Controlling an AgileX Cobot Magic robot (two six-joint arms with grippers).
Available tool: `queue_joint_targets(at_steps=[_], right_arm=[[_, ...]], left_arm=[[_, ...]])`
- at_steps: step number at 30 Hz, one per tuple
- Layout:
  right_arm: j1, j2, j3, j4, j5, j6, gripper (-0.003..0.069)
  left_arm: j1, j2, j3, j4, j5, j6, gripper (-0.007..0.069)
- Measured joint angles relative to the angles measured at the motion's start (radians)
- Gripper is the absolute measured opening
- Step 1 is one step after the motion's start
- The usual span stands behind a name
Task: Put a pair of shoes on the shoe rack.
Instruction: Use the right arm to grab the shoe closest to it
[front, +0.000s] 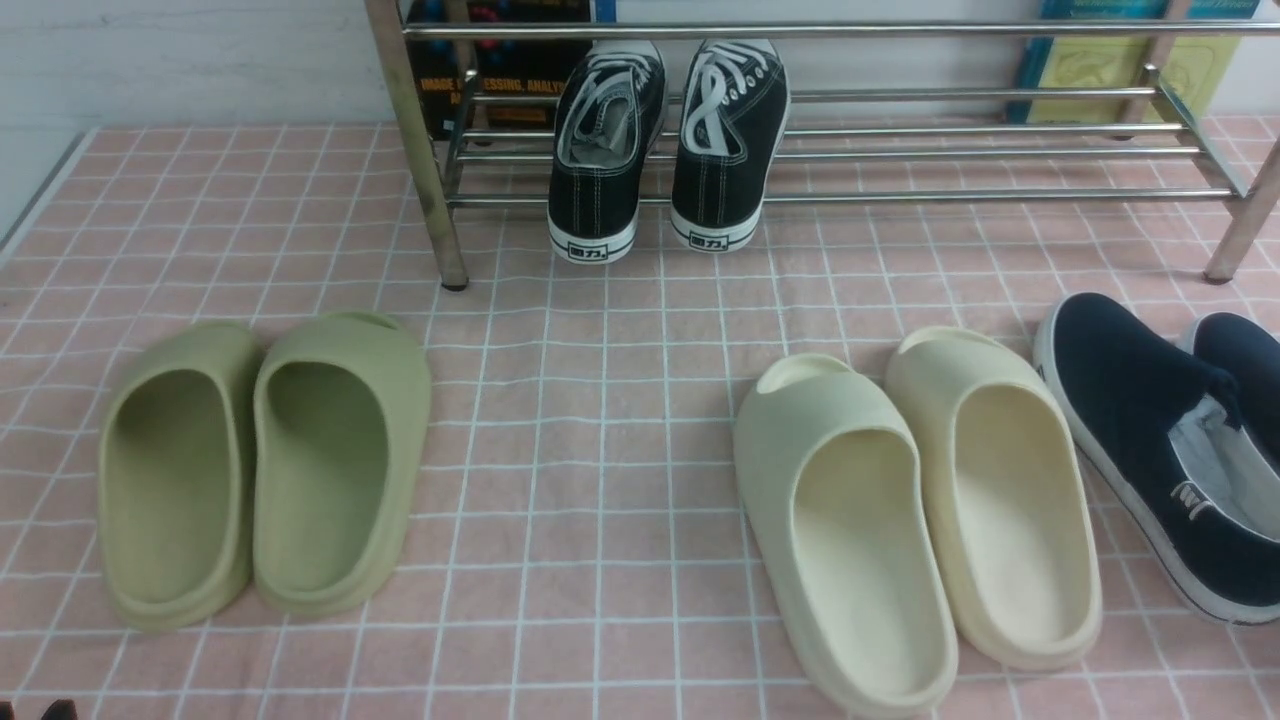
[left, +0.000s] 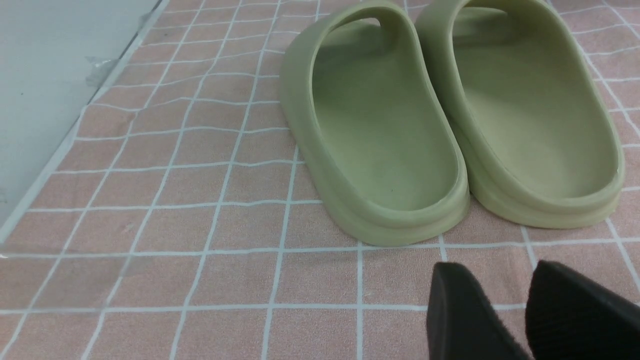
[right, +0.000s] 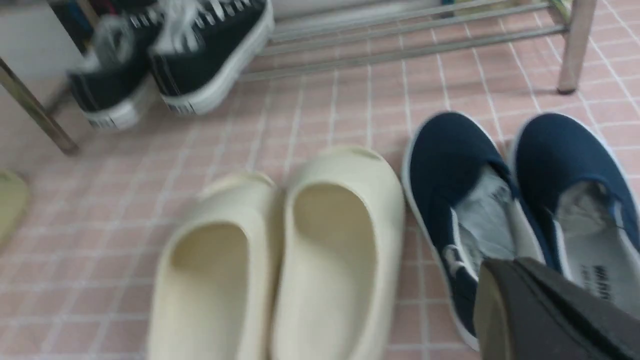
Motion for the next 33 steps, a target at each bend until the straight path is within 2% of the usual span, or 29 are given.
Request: queue_joint_targets(at_steps=[1, 2, 4, 5, 7, 14, 18, 20, 21, 22, 24, 26, 28, 30, 33], right_arm=[[0.0, 0.012, -0.012, -0.021, 0.014, 0.0, -0.0018], [0.002, 0.116, -0.119, -0.091, 0.13, -0.001, -0.0018], [0.016, 0.228, -0.215, -0.151, 0.237, -0.004, -0.0018], [0.019, 0.239, -0.223, -0.154, 0.237, -0.004, -0.0018], [0.072, 0.366, -0.301, -0.2, 0.328, -0.004, -0.0018], [0.222, 0.691, -0.376, -0.286, 0.397, 0.012, -0.0002], [0.235, 0.833, -0.393, -0.286, 0.363, 0.025, 0.0065], [0.235, 0.924, -0.407, -0.289, 0.315, 0.04, 0.0178], [0.235, 0.93, -0.408, -0.289, 0.305, 0.041, 0.0188], [0.235, 0.952, -0.413, -0.293, 0.288, 0.048, 0.0239], [0.235, 1.023, -0.42, -0.332, 0.221, 0.079, 0.0374], [0.233, 1.056, -0.422, -0.365, 0.189, 0.104, 0.0431], [0.229, 1.095, -0.422, -0.388, 0.168, 0.129, 0.0468], [0.223, 1.121, -0.422, -0.394, 0.161, 0.139, 0.0471], [0.21, 1.199, -0.422, -0.399, 0.146, 0.151, 0.0418]], left_arm=[[0.0, 0.0, 0.0, 0.0, 0.0, 0.0, 0.0237], [0.0, 0.0, 0.0, 0.0, 0.0, 0.0, 0.0237], [0.0, 0.0, 0.0, 0.0, 0.0, 0.0, 0.0237], [0.0, 0.0, 0.0, 0.0, 0.0, 0.0, 0.0237], [0.0, 0.0, 0.0, 0.0, 0.0, 0.0, 0.0237], [0.0, 0.0, 0.0, 0.0, 0.0, 0.0, 0.0237], [0.0, 0.0, 0.0, 0.0, 0.0, 0.0, 0.0237], [0.0, 0.0, 0.0, 0.0, 0.0, 0.0, 0.0237], [0.0, 0.0, 0.0, 0.0, 0.0, 0.0, 0.0237], [0.0, 0.0, 0.0, 0.0, 0.0, 0.0, 0.0237], [0.0, 0.0, 0.0, 0.0, 0.0, 0.0, 0.0237], [0.0, 0.0, 0.0, 0.0, 0.0, 0.0, 0.0237], [0.0, 0.0, 0.0, 0.0, 0.0, 0.0, 0.0237], [0.0, 0.0, 0.0, 0.0, 0.0, 0.0, 0.0237], [0.0, 0.0, 0.0, 0.0, 0.0, 0.0, 0.0237]])
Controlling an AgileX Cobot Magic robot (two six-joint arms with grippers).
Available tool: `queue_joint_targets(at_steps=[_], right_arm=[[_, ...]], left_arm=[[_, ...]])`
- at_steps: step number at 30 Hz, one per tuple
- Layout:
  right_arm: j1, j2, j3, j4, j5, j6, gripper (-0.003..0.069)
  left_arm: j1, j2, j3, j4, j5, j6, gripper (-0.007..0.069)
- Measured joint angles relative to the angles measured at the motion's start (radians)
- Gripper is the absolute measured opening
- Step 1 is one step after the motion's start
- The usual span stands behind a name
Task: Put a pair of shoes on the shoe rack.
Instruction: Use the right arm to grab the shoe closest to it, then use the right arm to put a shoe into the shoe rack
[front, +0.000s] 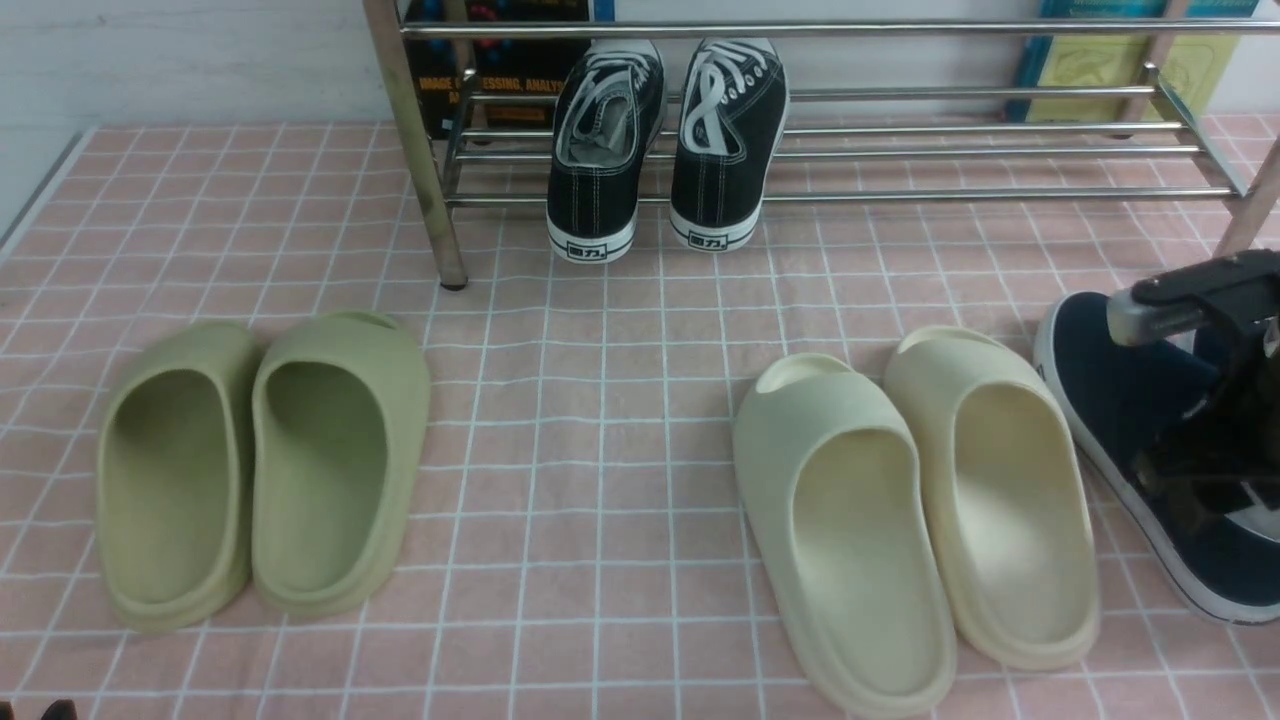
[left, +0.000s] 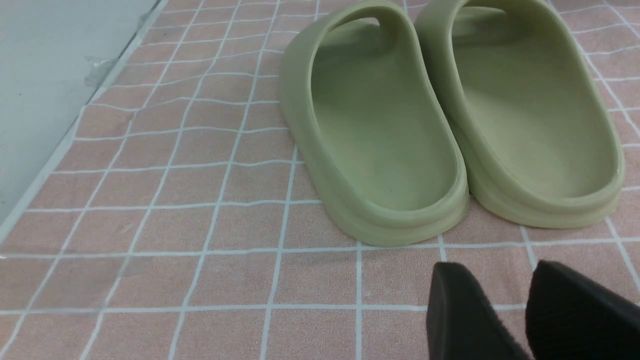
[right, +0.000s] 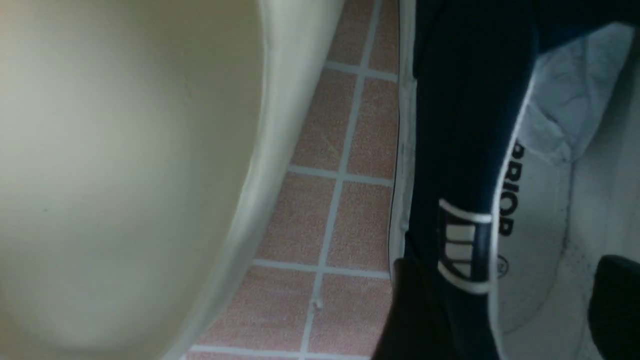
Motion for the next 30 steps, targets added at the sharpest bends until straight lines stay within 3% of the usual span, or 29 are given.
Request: queue_joint_targets(at_steps=[3, 7, 8, 20, 30], right_arm=[[-0.001, 0.048, 0.0, -0.002, -0.02, 0.0, 0.0295], [-0.001, 0.069, -0.011, 0.023, -0.027, 0.0, 0.0046], [-0.001, 0.069, -0.015, 0.025, -0.02, -0.001, 0.0031], [0.025, 0.031, -0.387, 0.067, 0.204, -0.105, 0.0025], [0.029, 0.308, -0.784, 0.094, 0.298, -0.159, 0.0025]], left_arm=[[0.0, 0.0, 0.0, 0.0, 0.0, 0.0, 0.0237], [0.0, 0.0, 0.0, 0.0, 0.0, 0.0, 0.0237], [0.0, 0.0, 0.0, 0.0, 0.0, 0.0, 0.0237], [0.0, 0.0, 0.0, 0.0, 0.0, 0.0, 0.0238], [0.0, 0.0, 0.0, 0.0, 0.0, 0.0, 0.0238]])
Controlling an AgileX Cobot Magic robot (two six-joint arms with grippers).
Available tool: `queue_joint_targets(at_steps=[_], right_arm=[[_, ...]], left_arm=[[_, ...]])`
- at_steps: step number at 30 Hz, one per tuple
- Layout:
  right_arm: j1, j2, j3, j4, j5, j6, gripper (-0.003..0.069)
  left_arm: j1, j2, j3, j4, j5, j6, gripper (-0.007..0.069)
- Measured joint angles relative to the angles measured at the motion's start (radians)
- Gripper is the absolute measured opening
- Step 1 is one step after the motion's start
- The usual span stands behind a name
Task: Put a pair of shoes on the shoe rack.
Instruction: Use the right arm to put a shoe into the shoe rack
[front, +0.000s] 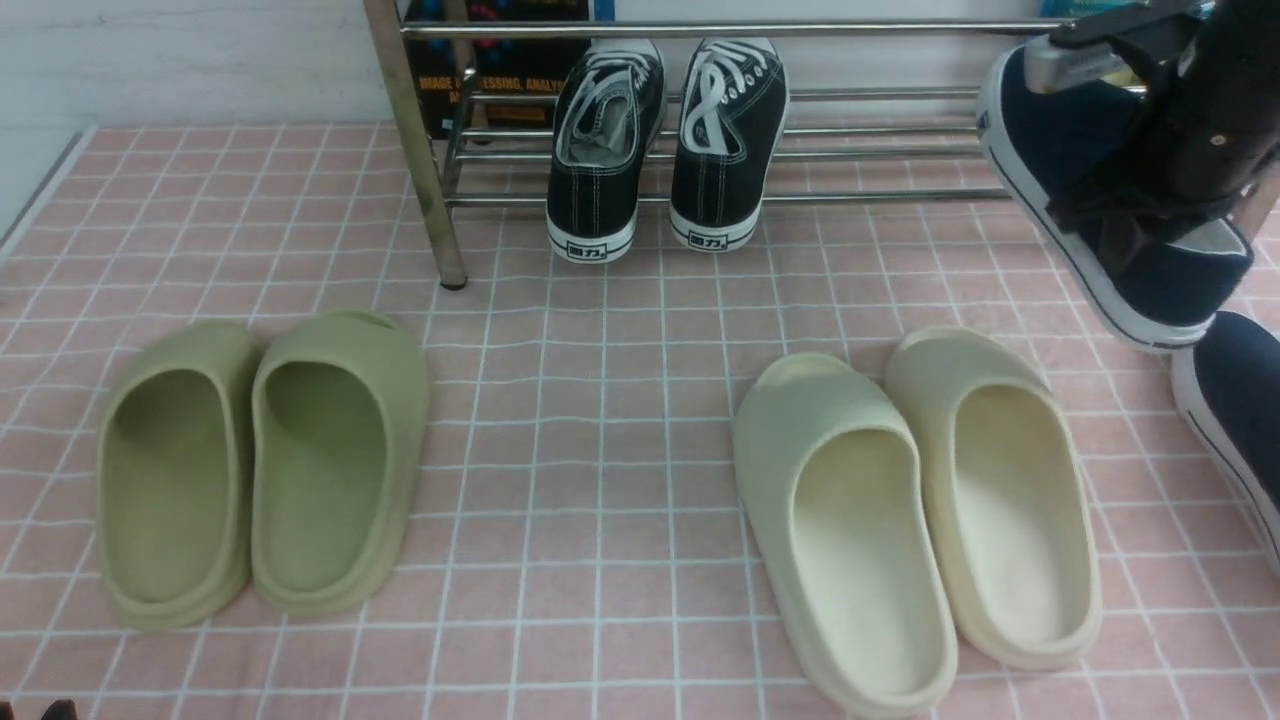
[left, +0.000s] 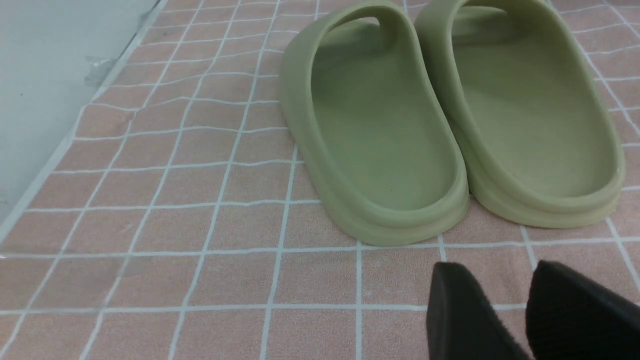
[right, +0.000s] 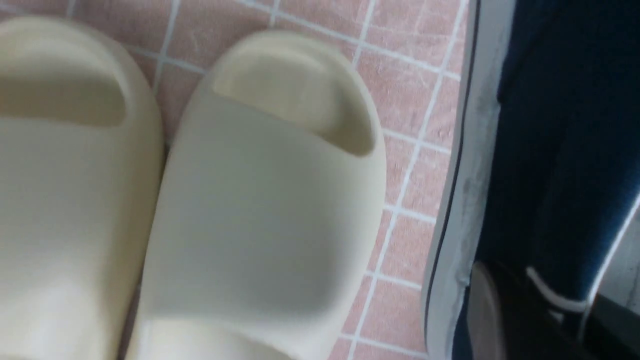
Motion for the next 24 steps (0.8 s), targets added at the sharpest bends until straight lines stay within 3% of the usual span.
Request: queue_joint_targets(at_steps=[16, 24], right_arm=[[0.0, 0.394, -0.518, 0.03, -0.058, 0.025, 0.0025], [0.001, 0.443, -0.596, 0.054, -0.143, 0.064, 0.0048]], left_arm=[[0.0, 0.0, 0.0, 0.0, 0.0, 0.0, 0.0238], [0.0, 0.0, 0.0, 0.0, 0.0, 0.0, 0.0238]])
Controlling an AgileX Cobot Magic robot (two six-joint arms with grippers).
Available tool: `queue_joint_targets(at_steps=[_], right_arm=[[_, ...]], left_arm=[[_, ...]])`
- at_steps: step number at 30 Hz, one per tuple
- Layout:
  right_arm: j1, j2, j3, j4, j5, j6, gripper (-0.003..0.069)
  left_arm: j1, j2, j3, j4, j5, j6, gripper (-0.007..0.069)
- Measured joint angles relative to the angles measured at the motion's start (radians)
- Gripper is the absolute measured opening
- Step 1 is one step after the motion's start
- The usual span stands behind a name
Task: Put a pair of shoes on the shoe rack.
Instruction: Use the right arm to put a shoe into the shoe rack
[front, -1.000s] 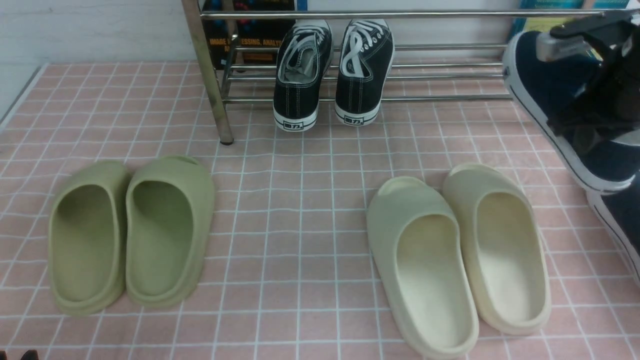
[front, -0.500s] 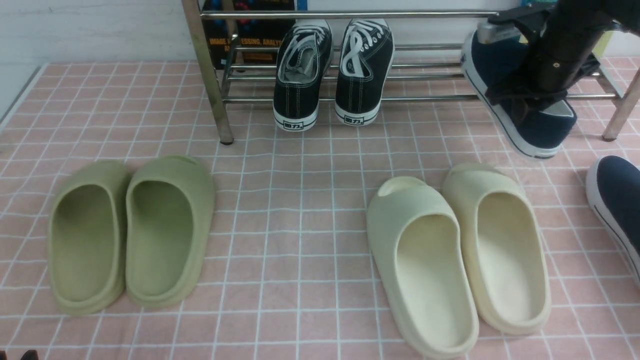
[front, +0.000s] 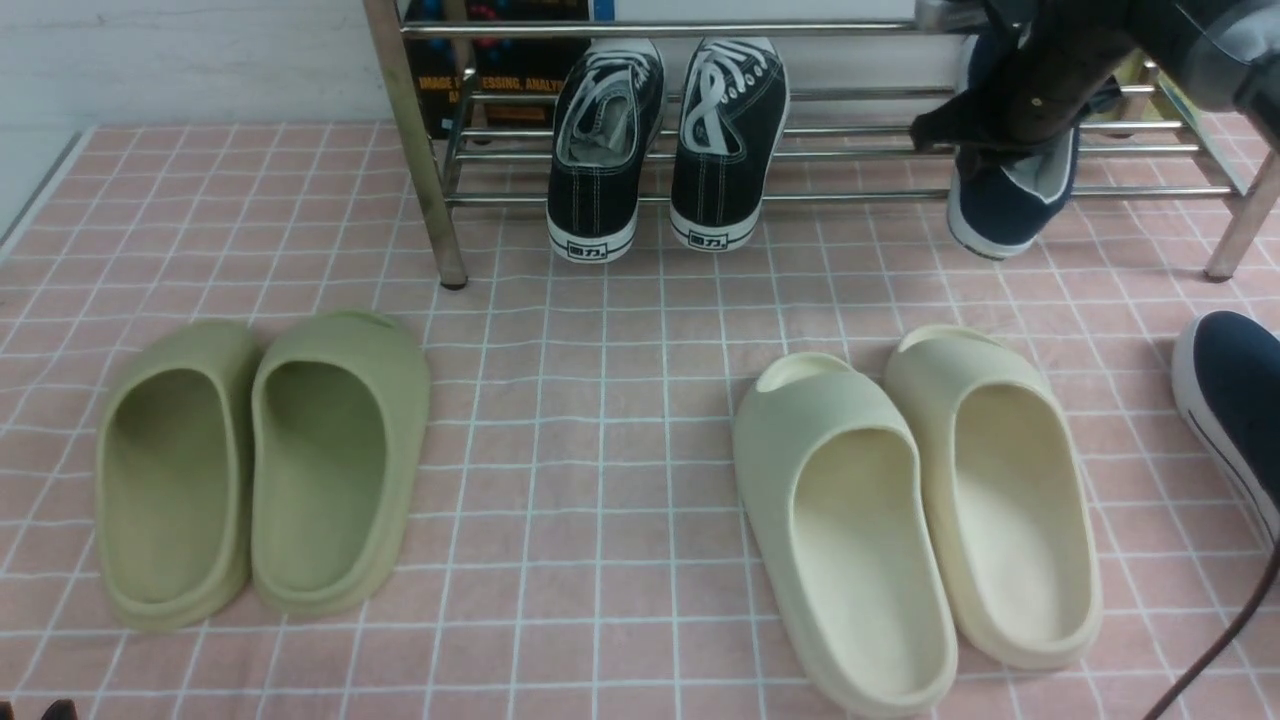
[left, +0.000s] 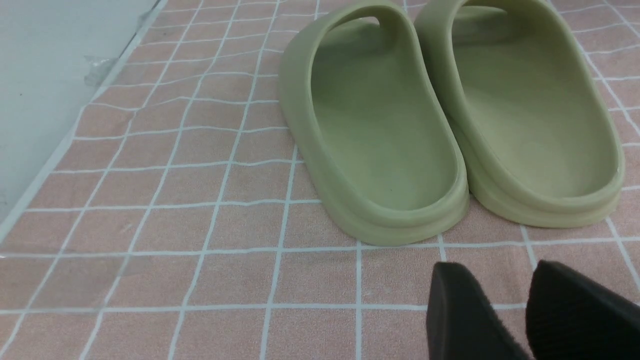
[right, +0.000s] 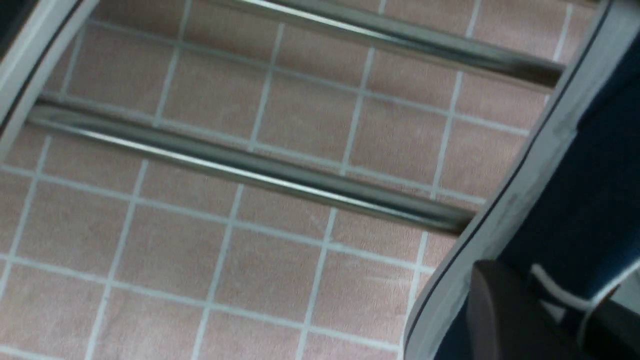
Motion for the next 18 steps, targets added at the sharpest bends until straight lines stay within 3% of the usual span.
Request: queue_joint_targets(at_steps=[3, 8, 11, 18], right_arm=[[0.0, 0.0, 0.0, -0.008, -0.025, 0.0, 0.0084], [-0.001, -0.006, -0.017, -0.029, -0.029, -0.004, 0.024], [-0.001, -0.019, -0.034, -0.029, 0.023, -0.004, 0.0296], [-0.002, -0.06, -0.085, -0.075, 0.176, -0.008, 0.0332]], left_arm=[[0.0, 0.0, 0.0, 0.0, 0.0, 0.0, 0.0238], [0.0, 0.0, 0.0, 0.0, 0.0, 0.0, 0.0238], [0.0, 0.0, 0.0, 0.0, 0.0, 0.0, 0.0238], [0.0, 0.0, 0.0, 0.0, 0.0, 0.0, 0.0238]])
